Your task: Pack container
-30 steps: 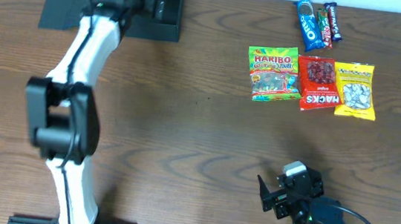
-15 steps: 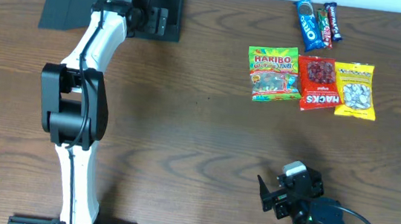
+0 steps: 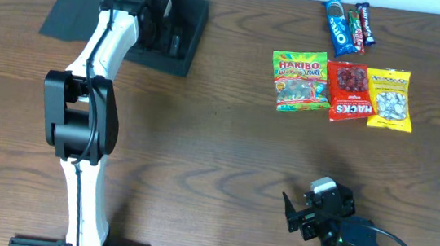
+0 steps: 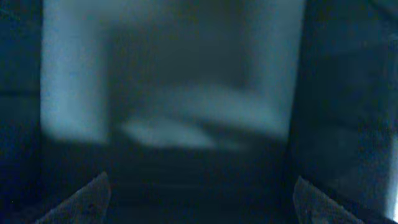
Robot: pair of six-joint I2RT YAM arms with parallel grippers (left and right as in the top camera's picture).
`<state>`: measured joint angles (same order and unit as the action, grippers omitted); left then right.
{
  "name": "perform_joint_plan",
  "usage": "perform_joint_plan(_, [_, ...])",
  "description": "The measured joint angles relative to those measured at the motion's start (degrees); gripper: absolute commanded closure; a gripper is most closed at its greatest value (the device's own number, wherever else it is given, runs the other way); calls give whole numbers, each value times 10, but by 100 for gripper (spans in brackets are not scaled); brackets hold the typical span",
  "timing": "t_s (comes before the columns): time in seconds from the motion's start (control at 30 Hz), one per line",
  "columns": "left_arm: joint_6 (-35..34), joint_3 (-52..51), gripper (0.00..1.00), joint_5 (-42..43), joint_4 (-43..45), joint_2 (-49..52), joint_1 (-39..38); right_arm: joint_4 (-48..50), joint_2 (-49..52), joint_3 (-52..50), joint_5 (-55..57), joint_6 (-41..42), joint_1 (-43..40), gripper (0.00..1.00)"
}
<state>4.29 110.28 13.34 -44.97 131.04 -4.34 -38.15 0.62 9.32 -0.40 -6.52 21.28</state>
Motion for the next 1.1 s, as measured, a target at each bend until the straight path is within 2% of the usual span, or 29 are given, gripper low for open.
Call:
perform_joint_plan(0.23, [-15, 0, 5, 0, -164, 0, 0, 0, 0, 0, 0, 0, 0, 1])
perform_joint_plan(0.5, [-36, -1, 5, 0, -256, 0, 0, 0, 0, 0, 0, 0, 0, 1])
perform_joint_plan(0.63, [-42, -1, 5, 11, -247, 0, 0, 0, 0, 0, 0, 0, 0, 1])
perform_joint_plan(0.83, [-40, 2, 5, 17, -168, -18, 0, 0, 0, 0, 0, 0, 0, 1])
perform_joint_plan(0.97, [-9, 11, 5, 17, -126, -58, -10, 0, 0, 0, 0, 0, 0, 1])
perform_joint_plan(1.1, [33, 26, 5, 30, -113, -92, -59, 0, 0, 0, 0, 0, 0, 1])
